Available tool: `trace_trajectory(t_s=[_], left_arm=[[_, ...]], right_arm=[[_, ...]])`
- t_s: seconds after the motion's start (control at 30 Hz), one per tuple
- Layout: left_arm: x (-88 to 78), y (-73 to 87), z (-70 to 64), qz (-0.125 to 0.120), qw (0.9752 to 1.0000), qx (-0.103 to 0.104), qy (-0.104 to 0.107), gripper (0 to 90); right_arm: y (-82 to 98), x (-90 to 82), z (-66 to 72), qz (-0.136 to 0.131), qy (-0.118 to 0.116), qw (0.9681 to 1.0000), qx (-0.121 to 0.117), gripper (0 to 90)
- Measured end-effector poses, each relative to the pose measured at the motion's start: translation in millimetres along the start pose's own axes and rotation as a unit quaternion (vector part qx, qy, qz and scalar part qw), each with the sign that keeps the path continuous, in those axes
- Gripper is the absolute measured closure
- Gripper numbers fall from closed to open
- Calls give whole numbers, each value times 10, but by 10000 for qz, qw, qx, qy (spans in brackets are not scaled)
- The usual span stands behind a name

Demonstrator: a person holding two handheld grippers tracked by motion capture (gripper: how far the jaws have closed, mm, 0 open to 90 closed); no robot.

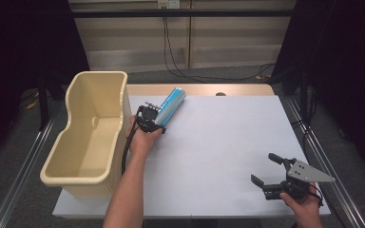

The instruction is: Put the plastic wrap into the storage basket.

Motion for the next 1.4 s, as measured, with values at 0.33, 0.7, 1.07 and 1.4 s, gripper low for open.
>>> trace_trajectory(t_s=[0.33, 0.7, 1.07, 1.4], left_arm=[[-199, 197, -192, 168, 9990, -267, 331, 322], [-487, 495, -383, 427, 9936, -658, 816, 320], [-411, 189, -327, 273, 9930, -850, 778, 313], [-100, 4, -381, 599, 9913, -891, 764, 306]], right_arm=[[-6, 6, 0, 1, -30, 10000, -1, 15], [-23, -67, -49, -88, 56, 9999, 106, 15], [-14, -60, -60, -64, 46, 9999, 104, 14], [-17, -66, -76, -75, 65, 9999, 101, 13]])
Point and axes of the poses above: each handheld gripper's, and its own axes: x roughly forward along the jaws, y roughly out of its underside, z roughly to its left, the point moved 10 cm from there along x, roughly forward along the jaws, and after that the axes turned 4 degrees about -x, right-handed, at the moved point
